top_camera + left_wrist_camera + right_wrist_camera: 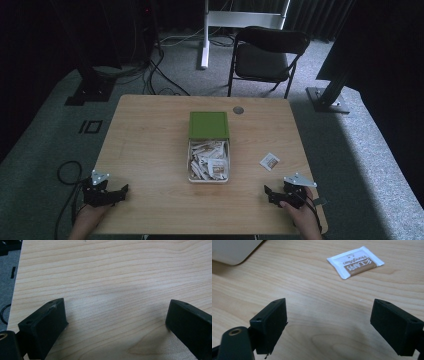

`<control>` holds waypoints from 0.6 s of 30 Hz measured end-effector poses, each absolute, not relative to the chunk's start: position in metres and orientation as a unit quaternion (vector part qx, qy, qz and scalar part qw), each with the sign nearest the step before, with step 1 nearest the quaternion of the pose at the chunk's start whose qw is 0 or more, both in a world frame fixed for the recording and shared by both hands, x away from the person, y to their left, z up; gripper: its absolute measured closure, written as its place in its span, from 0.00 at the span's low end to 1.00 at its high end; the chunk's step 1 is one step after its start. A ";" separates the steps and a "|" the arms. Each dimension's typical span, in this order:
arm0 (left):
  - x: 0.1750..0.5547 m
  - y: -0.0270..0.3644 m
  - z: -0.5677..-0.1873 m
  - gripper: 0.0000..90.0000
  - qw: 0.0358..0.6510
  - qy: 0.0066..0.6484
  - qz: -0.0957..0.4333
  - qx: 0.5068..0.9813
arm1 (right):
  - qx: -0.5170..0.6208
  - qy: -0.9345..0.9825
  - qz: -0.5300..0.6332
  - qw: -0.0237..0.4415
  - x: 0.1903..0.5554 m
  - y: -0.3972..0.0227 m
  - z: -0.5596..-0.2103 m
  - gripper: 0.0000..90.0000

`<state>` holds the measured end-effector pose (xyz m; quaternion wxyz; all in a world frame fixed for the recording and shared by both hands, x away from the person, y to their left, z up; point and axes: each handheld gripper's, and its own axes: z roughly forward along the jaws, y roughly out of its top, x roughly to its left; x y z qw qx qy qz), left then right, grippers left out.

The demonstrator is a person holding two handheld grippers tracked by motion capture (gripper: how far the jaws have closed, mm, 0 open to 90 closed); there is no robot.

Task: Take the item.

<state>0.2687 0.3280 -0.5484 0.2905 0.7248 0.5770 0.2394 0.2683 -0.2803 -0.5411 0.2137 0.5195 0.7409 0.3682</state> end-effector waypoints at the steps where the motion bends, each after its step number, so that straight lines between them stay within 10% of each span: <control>1: 0.269 0.328 -0.548 0.04 0.291 0.577 0.239 0.725 | 0.517 0.742 0.368 0.213 0.267 -0.280 -0.542 0.16; 18: 0.269 0.328 -0.548 0.04 0.291 0.577 0.239 0.725 | 0.498 0.767 0.350 0.204 0.250 -0.280 -0.554 0.15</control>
